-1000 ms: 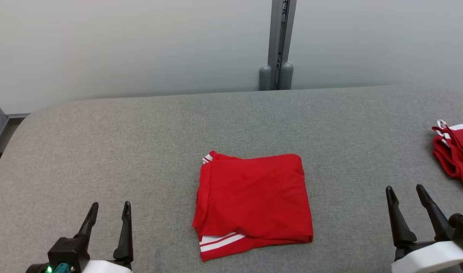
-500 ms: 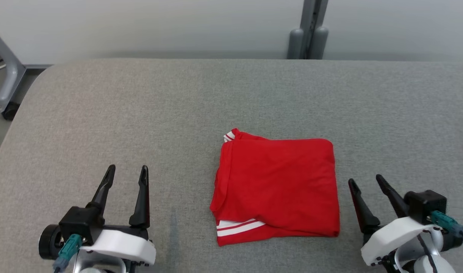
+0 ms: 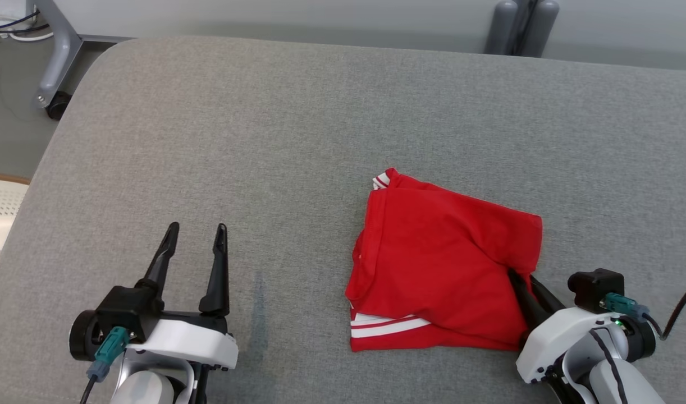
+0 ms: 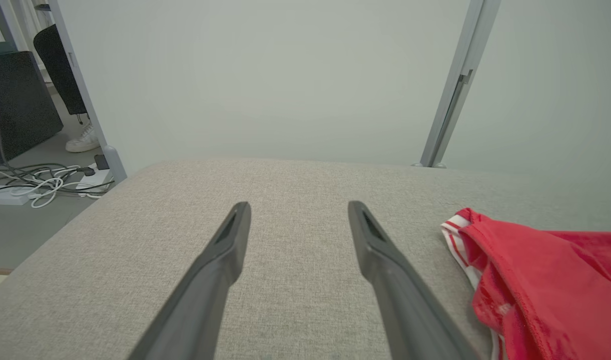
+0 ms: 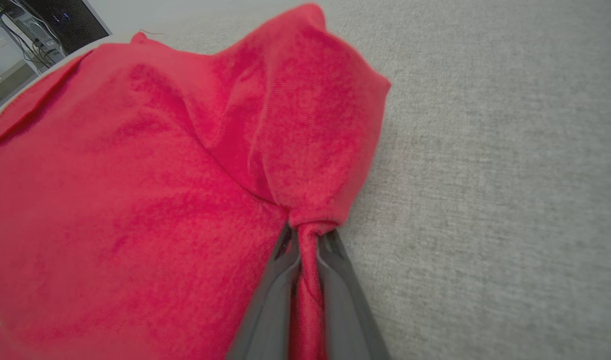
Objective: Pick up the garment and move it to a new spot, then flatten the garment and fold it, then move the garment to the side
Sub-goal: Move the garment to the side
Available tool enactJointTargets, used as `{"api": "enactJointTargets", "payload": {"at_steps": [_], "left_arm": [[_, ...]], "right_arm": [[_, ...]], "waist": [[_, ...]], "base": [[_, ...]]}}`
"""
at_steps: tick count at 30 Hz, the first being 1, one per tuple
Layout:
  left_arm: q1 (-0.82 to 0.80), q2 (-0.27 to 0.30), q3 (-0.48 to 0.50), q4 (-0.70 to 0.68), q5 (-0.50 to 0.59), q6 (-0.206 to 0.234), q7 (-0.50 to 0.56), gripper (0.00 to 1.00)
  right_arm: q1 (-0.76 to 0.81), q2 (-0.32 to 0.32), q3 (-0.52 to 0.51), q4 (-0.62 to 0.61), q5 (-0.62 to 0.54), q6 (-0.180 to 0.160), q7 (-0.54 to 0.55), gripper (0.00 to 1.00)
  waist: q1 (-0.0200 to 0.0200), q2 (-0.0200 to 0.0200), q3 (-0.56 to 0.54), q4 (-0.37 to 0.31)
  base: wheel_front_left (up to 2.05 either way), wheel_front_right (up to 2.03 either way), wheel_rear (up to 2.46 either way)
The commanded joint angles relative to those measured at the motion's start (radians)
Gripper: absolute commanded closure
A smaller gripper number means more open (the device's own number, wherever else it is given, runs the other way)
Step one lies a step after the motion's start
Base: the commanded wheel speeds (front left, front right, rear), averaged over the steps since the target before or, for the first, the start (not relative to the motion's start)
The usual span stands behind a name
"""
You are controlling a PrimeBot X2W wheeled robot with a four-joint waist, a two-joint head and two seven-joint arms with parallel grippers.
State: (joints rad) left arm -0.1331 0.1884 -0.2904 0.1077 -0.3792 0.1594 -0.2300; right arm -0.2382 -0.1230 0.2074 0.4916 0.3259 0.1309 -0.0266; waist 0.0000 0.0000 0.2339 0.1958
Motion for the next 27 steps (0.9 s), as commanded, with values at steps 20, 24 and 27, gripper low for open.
{"api": "enactJointTargets", "payload": {"at_steps": [20,24,27], "left_arm": [[0.002,0.070,0.025,-0.089,0.024,0.016,0.007,0.00],[-0.033,0.086,0.005,-0.115,0.043,0.001,0.029,0.00],[-0.069,0.104,-0.009,-0.132,0.060,-0.009,0.051,0.00]], "right_arm": [[-0.141,-0.181,0.070,0.040,0.030,0.000,-0.069,1.00],[-0.215,-0.262,0.047,0.042,0.017,0.000,-0.076,1.00],[-0.275,-0.320,0.046,0.052,0.005,0.000,-0.074,1.00]], "waist": [[0.0000,0.0000,-0.040,-0.343],[0.0000,0.0000,0.007,-0.390],[0.0000,0.0000,0.055,-0.412]], "base": [[0.00,0.00,0.00],[0.00,0.00,0.00],[0.00,0.00,0.00]]}}
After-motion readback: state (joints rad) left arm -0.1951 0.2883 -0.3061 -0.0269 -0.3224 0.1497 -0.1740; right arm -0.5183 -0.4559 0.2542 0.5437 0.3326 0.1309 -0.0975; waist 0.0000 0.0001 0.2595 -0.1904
